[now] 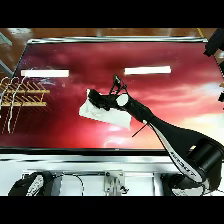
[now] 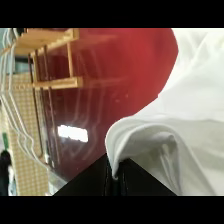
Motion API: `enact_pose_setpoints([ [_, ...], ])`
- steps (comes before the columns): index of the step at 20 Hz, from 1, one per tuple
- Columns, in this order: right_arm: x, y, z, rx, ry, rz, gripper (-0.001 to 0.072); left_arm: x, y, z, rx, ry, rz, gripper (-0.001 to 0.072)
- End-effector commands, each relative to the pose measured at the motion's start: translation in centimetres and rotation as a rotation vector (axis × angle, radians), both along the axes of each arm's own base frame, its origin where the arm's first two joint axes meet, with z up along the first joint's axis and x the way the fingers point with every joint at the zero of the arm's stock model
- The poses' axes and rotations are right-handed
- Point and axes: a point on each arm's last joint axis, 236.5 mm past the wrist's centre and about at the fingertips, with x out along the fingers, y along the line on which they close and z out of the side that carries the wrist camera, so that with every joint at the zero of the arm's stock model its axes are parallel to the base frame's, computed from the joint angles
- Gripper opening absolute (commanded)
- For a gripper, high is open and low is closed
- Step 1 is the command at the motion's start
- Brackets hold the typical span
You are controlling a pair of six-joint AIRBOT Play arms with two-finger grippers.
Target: Fold the shirts.
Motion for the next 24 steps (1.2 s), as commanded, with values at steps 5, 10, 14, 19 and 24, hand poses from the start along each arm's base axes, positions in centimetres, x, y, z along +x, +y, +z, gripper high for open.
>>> enact_pose_setpoints([
  [5, 1.8, 1.1, 0.7, 0.072, -0.034, -0.161, 0.0532, -0.3, 0.1, -0.1, 0.011, 0.002, 0.005, 0.0036],
  [10, 0.8, -2.8, 1.9, -0.06, -0.079, 0.058, 0.0584, -0.3, 0.1, -0.1, 0.011, 0.002, 0.005, 0.0036],
  [14, 0.7, -19.6, -0.7, -0.483, 0.074, 0.095, 0.0584, -0.3, 0.1, -0.1, 0.012, 0.002, 0.005, 0.0037],
  [19, -1.9, -30.6, -6.4, -0.758, 0.305, 0.115, 0.0675, 0.0, 0.2, -0.3, 0.008, 0.009, 0.005, 0.0037],
  [24, -0.9, -24.4, -11.4, -0.518, 0.344, 0.193, 0.0675, 0.9, 0.5, -1.0, 0.001, 0.033, 0.005, 0.0036],
])
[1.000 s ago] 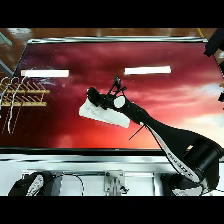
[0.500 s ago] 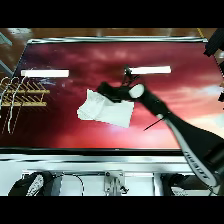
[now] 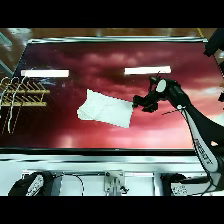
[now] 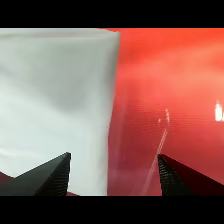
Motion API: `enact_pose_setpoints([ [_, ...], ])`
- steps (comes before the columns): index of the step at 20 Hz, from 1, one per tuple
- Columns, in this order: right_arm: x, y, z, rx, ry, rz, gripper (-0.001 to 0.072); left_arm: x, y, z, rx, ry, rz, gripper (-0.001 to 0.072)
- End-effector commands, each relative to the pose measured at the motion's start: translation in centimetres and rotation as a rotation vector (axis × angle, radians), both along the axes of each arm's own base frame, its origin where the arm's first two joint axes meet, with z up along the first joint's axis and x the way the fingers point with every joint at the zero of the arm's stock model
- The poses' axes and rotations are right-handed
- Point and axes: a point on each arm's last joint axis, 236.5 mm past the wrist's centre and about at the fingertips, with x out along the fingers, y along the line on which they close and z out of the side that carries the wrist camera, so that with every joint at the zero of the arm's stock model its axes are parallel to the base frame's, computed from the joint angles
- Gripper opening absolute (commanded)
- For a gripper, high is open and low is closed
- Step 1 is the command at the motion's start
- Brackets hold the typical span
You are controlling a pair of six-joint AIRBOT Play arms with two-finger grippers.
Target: Fold the shirts.
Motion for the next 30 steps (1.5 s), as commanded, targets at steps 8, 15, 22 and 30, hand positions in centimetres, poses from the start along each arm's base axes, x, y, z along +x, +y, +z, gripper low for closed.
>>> enact_pose_setpoints([
  [8, -0.7, 5.8, -4.8, 0.259, 0.136, -0.007, 0.0672, 0.6, 0.2, -0.5, -0.006, 0.016, 0.001, 0.0037],
  [15, 3.6, 12.0, 5.1, 0.488, -0.125, 0.141, 0.006, 0.7, 0.3, -0.4, -0.007, 0.01, 0.005, 0.0037],
  [22, 3.5, 4.1, 35.7, 0.572, -0.479, 0.151, 0.0059, 0.9, 0.3, -0.9, 0.017, 0.019, -0.007, 0.0037],
  [30, 0.2, -8.8, 34.8, 0.255, -0.43, -0.03, 0.0059, 0.2, -0.6, -2.2, 0.035, 0.074, -0.055, 0.0037],
])
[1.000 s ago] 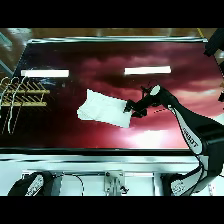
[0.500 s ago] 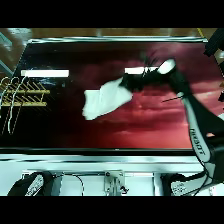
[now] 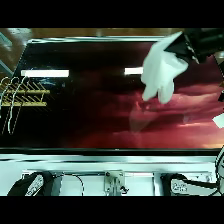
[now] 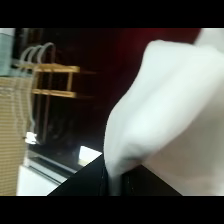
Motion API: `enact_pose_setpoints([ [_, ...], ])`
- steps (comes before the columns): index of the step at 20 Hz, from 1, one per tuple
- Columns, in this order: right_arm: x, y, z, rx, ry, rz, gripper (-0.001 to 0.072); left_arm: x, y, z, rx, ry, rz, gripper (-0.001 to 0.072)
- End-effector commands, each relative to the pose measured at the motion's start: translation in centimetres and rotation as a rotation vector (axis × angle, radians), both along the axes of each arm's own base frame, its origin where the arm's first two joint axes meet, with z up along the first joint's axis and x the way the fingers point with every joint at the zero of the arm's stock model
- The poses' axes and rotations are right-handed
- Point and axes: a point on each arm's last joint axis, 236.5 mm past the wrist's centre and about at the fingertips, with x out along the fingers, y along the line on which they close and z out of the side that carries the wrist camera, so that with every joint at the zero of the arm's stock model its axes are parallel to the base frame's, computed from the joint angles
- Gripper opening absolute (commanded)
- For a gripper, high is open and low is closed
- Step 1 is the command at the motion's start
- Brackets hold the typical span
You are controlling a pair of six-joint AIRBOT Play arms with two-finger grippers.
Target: Fold the shirts.
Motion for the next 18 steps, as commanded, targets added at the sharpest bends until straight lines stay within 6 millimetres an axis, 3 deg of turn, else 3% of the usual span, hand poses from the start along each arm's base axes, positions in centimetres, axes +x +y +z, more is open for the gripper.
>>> enact_pose_setpoints([
  [1, -0.4, -4.1, -0.7, -0.117, 0.007, -0.085, 0.0059, -0.2, -0.3, -0.5, 0.005, 0.019, -0.015, 0.0037],
  [5, 3.6, -3.8, -0.7, -0.044, -0.054, -0.15, 0.0059, -0.2, -0.3, -0.5, 0.005, 0.02, -0.015, 0.0037],
  [9, 8.3, -0.5, -2.0, 0.082, -0.081, -0.138, 0.006, 0.0, -0.2, -0.6, 0.004, 0.024, -0.015, 0.0037],
  [11, 10.9, 1.4, -1.4, 0.218, -0.132, -0.117, 0.0059, 0.1, -0.1, -0.8, 0.002, 0.029, -0.015, 0.0037],
  [13, 13.1, 2.0, 0.2, 0.342, -0.207, -0.116, 0.0059, 0.3, -0.1, -1.0, 0.0, 0.035, -0.014, 0.0037],
  [16, 15.6, -1.5, -0.4, 0.305, -0.276, -0.203, 0.006, 0.4, 0.0, -1.0, -0.006, 0.04, -0.014, 0.0037],
  [18, 16.2, -5.4, -3.7, 0.195, -0.233, -0.258, 0.006, 0.4, -0.1, -1.0, -0.032, 0.05, -0.007, 0.0037],
])
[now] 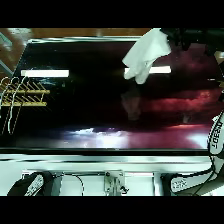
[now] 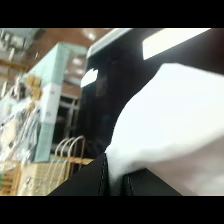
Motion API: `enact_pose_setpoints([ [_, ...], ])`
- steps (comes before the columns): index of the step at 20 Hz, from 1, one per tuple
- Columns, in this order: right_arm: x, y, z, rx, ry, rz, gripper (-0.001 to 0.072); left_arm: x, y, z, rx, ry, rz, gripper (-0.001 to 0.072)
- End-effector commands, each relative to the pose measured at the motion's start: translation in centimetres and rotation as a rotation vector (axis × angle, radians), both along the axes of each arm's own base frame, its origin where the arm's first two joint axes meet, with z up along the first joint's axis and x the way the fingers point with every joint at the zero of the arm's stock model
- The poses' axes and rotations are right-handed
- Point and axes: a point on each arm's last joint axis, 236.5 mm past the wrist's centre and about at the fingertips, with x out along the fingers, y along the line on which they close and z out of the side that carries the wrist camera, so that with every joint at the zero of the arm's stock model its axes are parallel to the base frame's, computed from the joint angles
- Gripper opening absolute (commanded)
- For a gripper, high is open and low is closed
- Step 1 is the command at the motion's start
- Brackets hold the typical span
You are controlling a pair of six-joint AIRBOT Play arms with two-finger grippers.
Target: Fold the shirts.
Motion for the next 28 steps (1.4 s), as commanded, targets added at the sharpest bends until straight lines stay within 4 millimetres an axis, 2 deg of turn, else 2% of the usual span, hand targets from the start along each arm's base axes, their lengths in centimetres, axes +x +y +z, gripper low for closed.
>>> enact_pose_setpoints([
  [1, 1.6, -6.1, -4.6, -0.113, 0.056, -0.107, 0.006, 0.0, 0.0, 0.0, -0.044, 0.022, 0.013, 0.0037],
  [4, -1.0, -14.1, -12.8, -0.329, 0.288, -0.178, 0.006, 0.0, 0.0, 0.0, -0.086, 0.044, 0.025, 0.0037],
  [6, -4.1, -19.0, -17.3, -0.454, 0.455, -0.206, 0.006, 0.0, 0.0, 0.0, -0.105, 0.053, 0.03, 0.0037],
  [8, -8.1, -23.5, -20.4, -0.575, 0.606, -0.209, 0.006, 0.0, 0.0, 0.0, -0.106, 0.053, 0.03, 0.0037],
  [9, -10.0, -25.6, -21.1, -0.621, 0.674, -0.225, 0.006, 0.0, 0.0, 0.0, -0.105, 0.053, 0.03, 0.0037],
  [11, -13.5, -29.3, -21.3, -0.674, 0.769, -0.258, 0.006, 0.1, 0.0, -0.1, -0.106, 0.054, 0.03, 0.0037],
  [13, -16.0, -31.4, -20.5, -0.669, 0.812, -0.287, 0.006, 0.1, 0.1, -0.1, -0.106, 0.054, 0.031, 0.0037],
  [18, -23.3, -32.8, -19.3, -0.635, 0.996, -0.252, 0.006, 0.1, 0.0, -0.2, -0.104, 0.057, 0.028, 0.0037],
  [20, -25.7, -33.9, -18.6, -0.64, 1.028, -0.317, 0.006, -0.1, -0.1, -0.3, -0.101, 0.066, 0.021, 0.0037],
  [22, -28.3, -34.2, -19.2, -0.626, 1.046, -0.378, 0.0059, -0.3, -0.3, -0.7, -0.096, 0.08, 0.01, 0.0037],
  [24, -31.6, -33.5, -21.6, -0.578, 1.083, -0.444, 0.006, -0.4, -0.4, -0.8, -0.093, 0.085, 0.005, 0.0037],
  [25, -33.4, -32.5, -23.7, -0.545, 1.111, -0.467, 0.006, -0.4, -0.4, -0.8, -0.093, 0.084, 0.006, 0.0037],
  [28, -37.7, -28.2, -30.3, -0.454, 1.174, -0.484, 0.006, -0.4, -0.4, -0.8, -0.093, 0.085, 0.006, 0.0037],
])
